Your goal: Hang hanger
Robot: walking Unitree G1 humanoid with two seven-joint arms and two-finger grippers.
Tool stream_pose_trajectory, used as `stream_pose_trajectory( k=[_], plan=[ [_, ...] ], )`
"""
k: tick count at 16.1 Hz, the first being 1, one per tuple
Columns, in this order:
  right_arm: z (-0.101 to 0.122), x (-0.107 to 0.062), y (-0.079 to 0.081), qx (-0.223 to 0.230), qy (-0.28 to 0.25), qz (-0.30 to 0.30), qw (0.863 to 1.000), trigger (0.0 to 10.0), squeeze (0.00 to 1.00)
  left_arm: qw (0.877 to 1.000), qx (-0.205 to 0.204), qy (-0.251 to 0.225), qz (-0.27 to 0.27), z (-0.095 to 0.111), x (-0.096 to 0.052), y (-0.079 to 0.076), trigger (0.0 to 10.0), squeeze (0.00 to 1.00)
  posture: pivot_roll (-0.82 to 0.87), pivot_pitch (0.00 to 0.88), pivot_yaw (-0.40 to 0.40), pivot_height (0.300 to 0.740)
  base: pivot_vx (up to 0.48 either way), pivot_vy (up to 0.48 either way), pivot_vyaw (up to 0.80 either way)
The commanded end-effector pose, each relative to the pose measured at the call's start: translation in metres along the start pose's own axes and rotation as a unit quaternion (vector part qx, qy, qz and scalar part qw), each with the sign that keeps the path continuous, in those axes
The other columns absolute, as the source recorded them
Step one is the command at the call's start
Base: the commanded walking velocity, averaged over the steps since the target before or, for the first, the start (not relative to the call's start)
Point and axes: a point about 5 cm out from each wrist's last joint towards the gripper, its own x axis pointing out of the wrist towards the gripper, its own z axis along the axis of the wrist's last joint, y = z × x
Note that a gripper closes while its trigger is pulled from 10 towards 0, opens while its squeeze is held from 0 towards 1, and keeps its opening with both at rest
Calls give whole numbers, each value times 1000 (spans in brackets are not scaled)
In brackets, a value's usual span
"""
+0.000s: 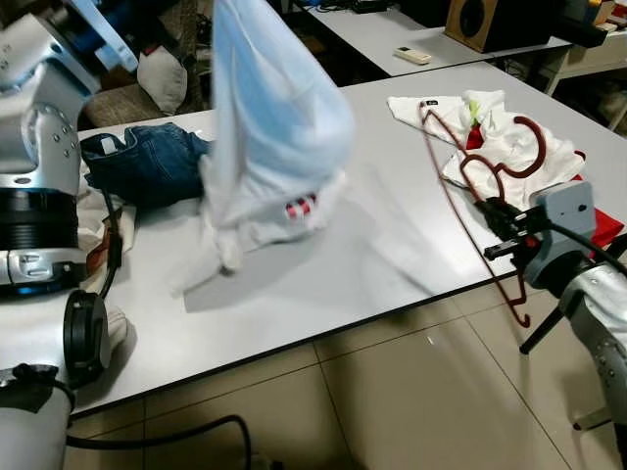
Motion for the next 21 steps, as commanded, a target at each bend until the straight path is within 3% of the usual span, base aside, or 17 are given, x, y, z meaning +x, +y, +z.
stream_pose_trajectory(
  k=[1,8,11,13,14,15,16,17,19,20,21],
  plan=[
    [4,-1,8,-5,-11,19,1000,10000,0,1000,8,12,15,-2,-1,3,0,0,-96,0,72,740,0,0,0],
    [3,-2,8,-3,-12,15,1000,10000,0,999,14,49,18,-20,-1,2,0,0,-103,0,78,740,0,0,0],
    [1,-4,9,-2,-7,14,1000,10000,0,996,11,75,43,-33,-11,11,0,0,-108,0,86,740,0,0,0],
    [-2,-4,9,1,-1,12,1000,10000,0,983,14,151,105,-56,-28,23,0,0,-108,0,86,740,0,0,0],
    [-4,-4,10,1,2,11,1000,10000,0,965,28,214,146,-73,-38,28,196,0,-108,0,86,740,0,0,0],
    [-4,-4,10,2,5,10,1000,10000,0,949,24,260,176,-88,-47,28,4667,0,-108,0,84,740,0,0,0],
    [-5,-3,10,3,7,10,1000,10000,0,934,-2,295,201,-105,-54,25,10000,0,-109,0,83,740,0,0,0],
    [-5,-3,10,3,7,10,1000,10000,0,932,-9,300,201,-109,-55,24,10000,0,-109,0,83,740,0,0,0],
    [-8,-2,12,2,17,12,1000,10000,0,917,10,347,196,-125,-66,19,10000,0,-115,0,83,740,0,0,0],
    [-9,-2,11,4,23,8,1000,10000,0,904,31,373,206,-130,-76,23,10000,1000,-116,0,82,740,0,0,0],
    [-10,-2,11,4,25,7,1000,10000,0,896,55,393,200,-131,-82,26,10000,1000,-117,0,82,740,0,0,0]
  ],
)
